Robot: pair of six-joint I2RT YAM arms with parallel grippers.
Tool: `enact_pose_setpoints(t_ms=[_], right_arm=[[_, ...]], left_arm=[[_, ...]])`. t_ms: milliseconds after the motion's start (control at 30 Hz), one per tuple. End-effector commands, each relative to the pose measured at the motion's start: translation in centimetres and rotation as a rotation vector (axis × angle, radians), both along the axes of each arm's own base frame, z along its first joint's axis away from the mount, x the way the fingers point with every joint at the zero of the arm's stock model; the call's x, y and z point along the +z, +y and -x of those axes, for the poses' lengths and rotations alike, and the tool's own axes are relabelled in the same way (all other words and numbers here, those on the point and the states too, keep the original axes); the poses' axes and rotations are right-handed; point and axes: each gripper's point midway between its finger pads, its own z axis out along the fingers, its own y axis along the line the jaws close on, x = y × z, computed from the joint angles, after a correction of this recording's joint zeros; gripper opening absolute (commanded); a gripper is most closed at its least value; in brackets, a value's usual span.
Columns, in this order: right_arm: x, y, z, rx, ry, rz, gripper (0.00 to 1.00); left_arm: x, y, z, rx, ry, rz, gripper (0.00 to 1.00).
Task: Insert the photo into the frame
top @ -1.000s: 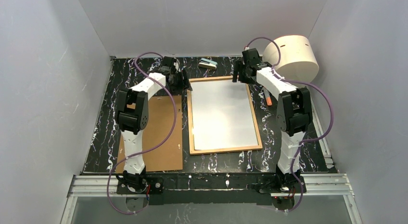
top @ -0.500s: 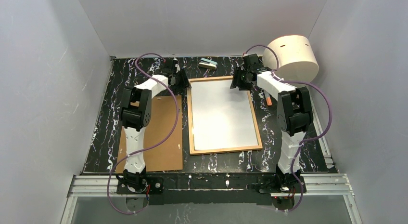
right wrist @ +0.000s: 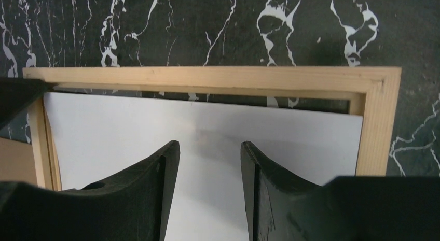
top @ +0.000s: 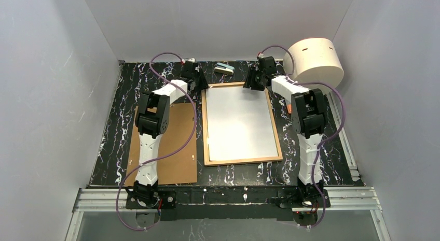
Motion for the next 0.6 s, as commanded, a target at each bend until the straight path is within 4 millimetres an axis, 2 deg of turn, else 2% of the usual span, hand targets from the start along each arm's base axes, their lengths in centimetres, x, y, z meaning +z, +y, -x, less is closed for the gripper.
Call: enact_pose_setpoints(t_ms=[0,233,400,567], right_arm=[[1.8,0.8,-3.4,0.004,-0.109,-0.021,0.55],[0.3,0.9,-3.9,0.012,-0.106,-0.008,0.55],[-0.5,0.7,-4.3,0.020,-0.131,0.016,0.55],[0.2,1.4,-4.4,0.062,-0.158,-0.009,0.55]], left_arm=[[-5.5,1.5,3.4,0.004,0.148,-0.185,0.45],[-7.2,2.5,5.4,-0.002,0.198,-0.274,0.41],[-7.8,3.2,5.8,0.015,0.226,-0.305,0.41],[-8.3,3.5,6.0,0.026,0.251,-0.324,0.40]])
